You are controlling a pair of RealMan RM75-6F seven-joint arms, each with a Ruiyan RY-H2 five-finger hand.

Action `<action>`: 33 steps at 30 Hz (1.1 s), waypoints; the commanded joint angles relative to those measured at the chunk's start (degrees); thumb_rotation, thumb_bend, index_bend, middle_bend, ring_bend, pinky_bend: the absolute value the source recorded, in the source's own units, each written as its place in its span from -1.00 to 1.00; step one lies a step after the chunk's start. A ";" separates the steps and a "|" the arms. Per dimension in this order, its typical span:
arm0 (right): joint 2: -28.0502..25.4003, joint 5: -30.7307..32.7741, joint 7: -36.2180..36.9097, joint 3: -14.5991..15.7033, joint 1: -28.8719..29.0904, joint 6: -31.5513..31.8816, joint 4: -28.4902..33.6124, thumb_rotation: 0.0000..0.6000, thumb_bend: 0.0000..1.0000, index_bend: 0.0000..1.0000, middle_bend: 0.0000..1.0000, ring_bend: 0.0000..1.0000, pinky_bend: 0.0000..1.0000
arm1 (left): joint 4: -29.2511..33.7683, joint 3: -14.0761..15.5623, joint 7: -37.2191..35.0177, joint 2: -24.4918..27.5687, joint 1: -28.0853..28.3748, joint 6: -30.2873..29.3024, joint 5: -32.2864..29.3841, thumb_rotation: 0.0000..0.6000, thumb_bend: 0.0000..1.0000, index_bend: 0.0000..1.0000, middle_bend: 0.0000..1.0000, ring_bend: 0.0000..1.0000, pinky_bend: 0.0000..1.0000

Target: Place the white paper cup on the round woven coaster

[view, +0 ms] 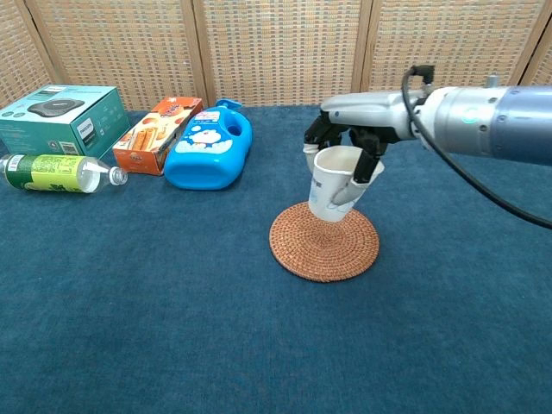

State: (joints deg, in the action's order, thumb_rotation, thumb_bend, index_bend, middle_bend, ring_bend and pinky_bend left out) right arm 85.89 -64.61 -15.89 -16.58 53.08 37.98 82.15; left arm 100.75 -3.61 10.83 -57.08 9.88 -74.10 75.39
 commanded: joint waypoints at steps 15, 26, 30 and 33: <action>4.32 16.05 -12.11 4.99 7.56 -1.27 -3.47 1.00 -0.63 -0.06 -0.04 -0.20 0.28 | -0.54 0.19 -1.94 0.43 0.61 0.84 0.00 1.00 -1.00 -1.00 -1.00 -1.00 -1.00; 3.47 17.38 -12.34 5.83 8.40 2.48 -0.67 1.00 -1.00 -1.00 -1.00 -1.00 -1.00 | -0.42 0.55 -2.09 0.50 0.69 0.78 0.44 1.00 -1.00 -1.00 -1.00 -1.00 -1.00; 1.90 15.22 -11.23 5.47 7.44 5.17 2.07 1.00 -1.00 -1.00 -1.00 -1.00 -1.00 | -0.40 0.50 -2.12 0.51 0.84 0.78 0.46 1.00 -1.00 -1.00 -1.00 -1.00 -1.00; -0.51 14.87 -11.37 5.53 6.79 6.53 5.39 1.00 -1.00 -1.00 -1.00 -1.00 -1.00 | -0.24 0.61 -2.05 0.54 0.83 0.62 0.78 1.00 -1.00 -1.00 -1.00 -1.00 -1.00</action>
State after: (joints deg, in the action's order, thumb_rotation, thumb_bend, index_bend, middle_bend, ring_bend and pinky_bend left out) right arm 87.11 -49.20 -27.41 -10.96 60.53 43.29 85.38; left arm 100.47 -3.03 8.76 -56.55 10.72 -73.43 76.11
